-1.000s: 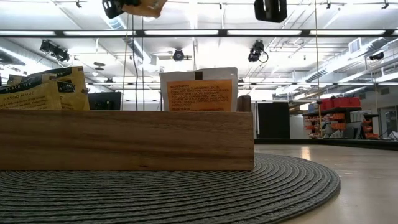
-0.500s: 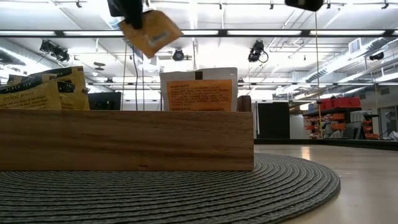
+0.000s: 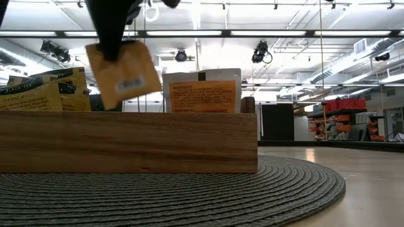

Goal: Pick & Place Tea
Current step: Put the orange tea bag into the middle section of the wooden organizer

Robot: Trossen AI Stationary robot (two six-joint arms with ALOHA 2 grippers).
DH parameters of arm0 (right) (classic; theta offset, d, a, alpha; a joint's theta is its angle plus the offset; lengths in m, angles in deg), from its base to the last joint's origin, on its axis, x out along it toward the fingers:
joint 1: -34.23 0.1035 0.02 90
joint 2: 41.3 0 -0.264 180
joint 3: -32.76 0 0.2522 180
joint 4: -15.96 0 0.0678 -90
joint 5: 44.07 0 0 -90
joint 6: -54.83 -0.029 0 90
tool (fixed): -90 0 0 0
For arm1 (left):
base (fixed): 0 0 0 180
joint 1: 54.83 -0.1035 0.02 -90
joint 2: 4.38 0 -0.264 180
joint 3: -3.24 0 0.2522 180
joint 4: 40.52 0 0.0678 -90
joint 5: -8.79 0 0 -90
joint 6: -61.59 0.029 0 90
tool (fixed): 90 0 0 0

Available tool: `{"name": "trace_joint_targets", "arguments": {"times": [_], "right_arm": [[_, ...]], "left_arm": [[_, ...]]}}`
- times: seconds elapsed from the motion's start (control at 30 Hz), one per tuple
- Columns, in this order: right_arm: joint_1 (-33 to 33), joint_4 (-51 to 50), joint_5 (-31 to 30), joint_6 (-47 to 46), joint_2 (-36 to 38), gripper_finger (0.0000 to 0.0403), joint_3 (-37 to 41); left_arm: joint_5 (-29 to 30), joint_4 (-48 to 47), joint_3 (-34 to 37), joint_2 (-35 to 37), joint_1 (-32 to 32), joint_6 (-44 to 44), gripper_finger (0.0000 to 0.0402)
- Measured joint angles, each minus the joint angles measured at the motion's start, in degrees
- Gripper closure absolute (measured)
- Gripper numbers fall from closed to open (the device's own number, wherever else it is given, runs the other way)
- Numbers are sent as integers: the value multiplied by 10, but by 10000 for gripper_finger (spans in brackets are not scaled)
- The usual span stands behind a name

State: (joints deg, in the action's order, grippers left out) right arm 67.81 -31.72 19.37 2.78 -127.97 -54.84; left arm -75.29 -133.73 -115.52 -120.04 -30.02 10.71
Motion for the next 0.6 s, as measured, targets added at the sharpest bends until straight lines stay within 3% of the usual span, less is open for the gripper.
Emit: {"name": "trace_joint_targets", "arguments": {"times": [0.37,0.6], "right_arm": [[11,2,-11,0,0,303,0],[11,4,-15,2,0,302,0]], "left_arm": [[-1,-7,-2,-31,-2,-5,401],[2,-17,-1,-35,-2,38,401]]}}
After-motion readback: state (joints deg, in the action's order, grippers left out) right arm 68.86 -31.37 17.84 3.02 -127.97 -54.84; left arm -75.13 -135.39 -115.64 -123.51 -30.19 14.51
